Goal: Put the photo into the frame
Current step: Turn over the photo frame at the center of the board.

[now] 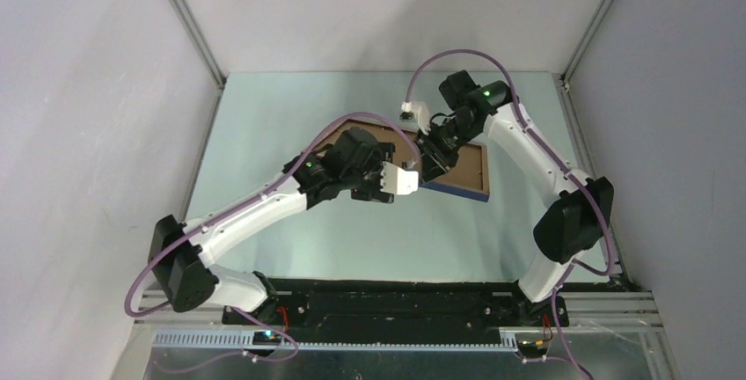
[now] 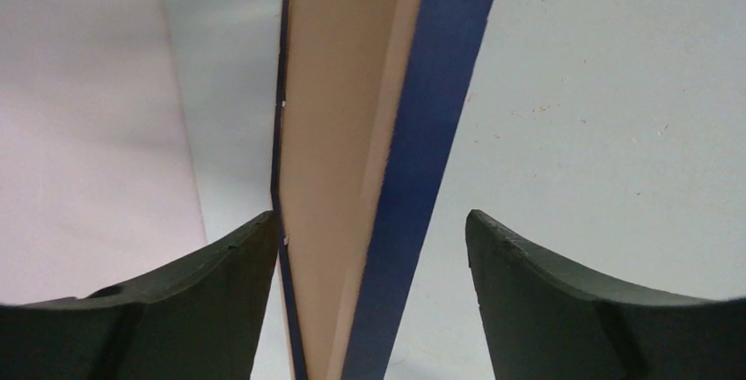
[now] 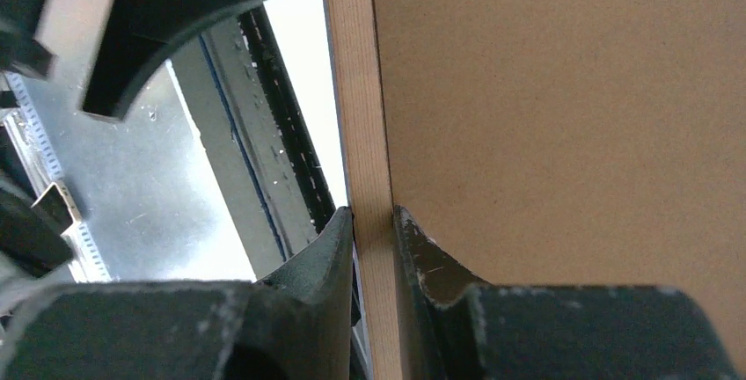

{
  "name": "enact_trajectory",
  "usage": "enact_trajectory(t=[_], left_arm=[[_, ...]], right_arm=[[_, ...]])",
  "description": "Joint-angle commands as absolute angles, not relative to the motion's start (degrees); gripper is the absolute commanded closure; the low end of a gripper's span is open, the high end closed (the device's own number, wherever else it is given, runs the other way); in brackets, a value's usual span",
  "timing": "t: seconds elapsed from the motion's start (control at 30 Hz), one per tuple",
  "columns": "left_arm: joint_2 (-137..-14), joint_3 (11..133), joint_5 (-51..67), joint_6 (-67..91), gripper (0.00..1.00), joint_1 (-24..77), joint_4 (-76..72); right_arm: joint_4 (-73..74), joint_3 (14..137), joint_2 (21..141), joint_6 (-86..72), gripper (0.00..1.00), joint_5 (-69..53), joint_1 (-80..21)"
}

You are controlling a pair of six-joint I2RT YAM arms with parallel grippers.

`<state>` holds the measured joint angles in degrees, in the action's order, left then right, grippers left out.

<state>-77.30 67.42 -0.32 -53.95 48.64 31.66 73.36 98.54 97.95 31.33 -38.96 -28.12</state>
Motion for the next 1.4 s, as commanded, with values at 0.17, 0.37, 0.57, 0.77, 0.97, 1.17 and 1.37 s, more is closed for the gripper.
enact_trajectory(t=[0.17, 0.37, 0.57, 0.77, 0.97, 1.17, 1.37], left_arm=[[-82.81, 72.5, -2.4, -54.74, 0.31, 52.03, 31.19], [-84.92, 75.08, -3.58, -54.75, 0.43, 54.15, 31.14], [-87.71, 76.79, -5.96, -55.59, 0.54, 55.98, 31.18], [-89.63, 78.44, -6.92, -55.31, 0.66, 56.58, 31.24], [-89.36, 78.92, -8.84, -55.11, 0.91, 57.47, 31.92], [-88.26, 79.03, -10.38, -54.05, 1.0, 58.14, 33.31], [-85.88, 80.42, -9.37, -50.86, 1.0, 58.36, 35.09]], right_arm=[[79.69, 103.48, 98.22, 31.91, 1.0, -45.92, -25.01], [80.1, 103.63, 98.39, 31.89, 1.0, -46.97, -23.99], [80.54, 103.8, 98.39, 31.88, 1.0, -47.96, -23.27], [81.06, 103.67, 98.28, 32.08, 1.0, -48.59, -22.63], [80.66, 103.28, 97.67, 31.23, 0.92, -48.63, -21.19], [78.16, 103.96, 95.26, 28.26, 0.51, -47.59, -18.58], [75.78, 104.72, 91.13, 25.72, 0.28, -46.17, -14.84]])
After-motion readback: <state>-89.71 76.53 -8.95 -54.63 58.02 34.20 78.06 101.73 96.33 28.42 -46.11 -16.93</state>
